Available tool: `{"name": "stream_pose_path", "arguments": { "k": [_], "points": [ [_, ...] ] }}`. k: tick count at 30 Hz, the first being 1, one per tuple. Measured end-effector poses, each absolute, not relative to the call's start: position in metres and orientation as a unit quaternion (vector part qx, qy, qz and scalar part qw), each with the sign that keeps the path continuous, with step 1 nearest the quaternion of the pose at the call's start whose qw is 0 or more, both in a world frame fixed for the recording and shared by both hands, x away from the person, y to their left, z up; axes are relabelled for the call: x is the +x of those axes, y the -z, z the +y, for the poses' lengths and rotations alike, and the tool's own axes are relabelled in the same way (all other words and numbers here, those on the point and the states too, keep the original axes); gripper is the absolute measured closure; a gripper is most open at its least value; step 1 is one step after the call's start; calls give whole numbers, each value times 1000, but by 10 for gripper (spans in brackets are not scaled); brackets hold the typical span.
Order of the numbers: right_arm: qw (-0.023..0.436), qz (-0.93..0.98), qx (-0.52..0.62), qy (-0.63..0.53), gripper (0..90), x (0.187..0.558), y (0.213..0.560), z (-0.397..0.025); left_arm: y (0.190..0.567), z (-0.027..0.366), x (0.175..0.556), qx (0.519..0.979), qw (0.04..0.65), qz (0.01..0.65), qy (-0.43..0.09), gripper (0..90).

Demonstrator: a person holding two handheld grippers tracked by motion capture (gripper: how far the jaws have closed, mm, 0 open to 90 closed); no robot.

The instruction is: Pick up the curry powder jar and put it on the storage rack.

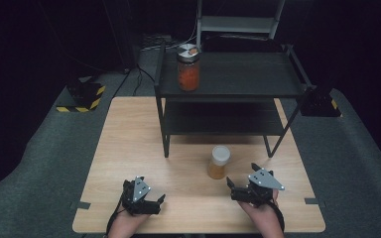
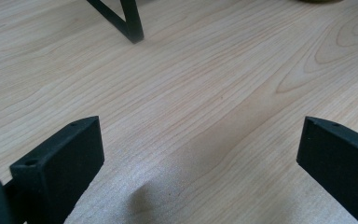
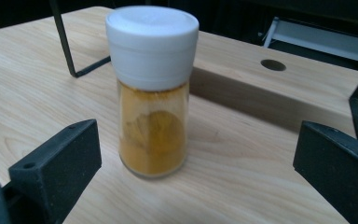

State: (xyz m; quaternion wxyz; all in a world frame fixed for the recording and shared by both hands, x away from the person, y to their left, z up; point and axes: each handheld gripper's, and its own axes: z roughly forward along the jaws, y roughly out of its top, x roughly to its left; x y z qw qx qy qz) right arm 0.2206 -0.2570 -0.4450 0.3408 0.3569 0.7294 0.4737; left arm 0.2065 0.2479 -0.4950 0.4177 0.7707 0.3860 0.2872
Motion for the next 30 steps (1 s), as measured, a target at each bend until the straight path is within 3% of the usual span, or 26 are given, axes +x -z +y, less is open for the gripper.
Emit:
{"name": "stream_pose_path", "arguments": {
  "k": [18,30],
  "points": [
    [328,730,336,-497,49,246,437,-238,495,247,206,773,414,382,-291,9],
    [319,724,334,-512,183,261,445,-230,495,248,207,773,416,383,-288,9]
  ]
}}
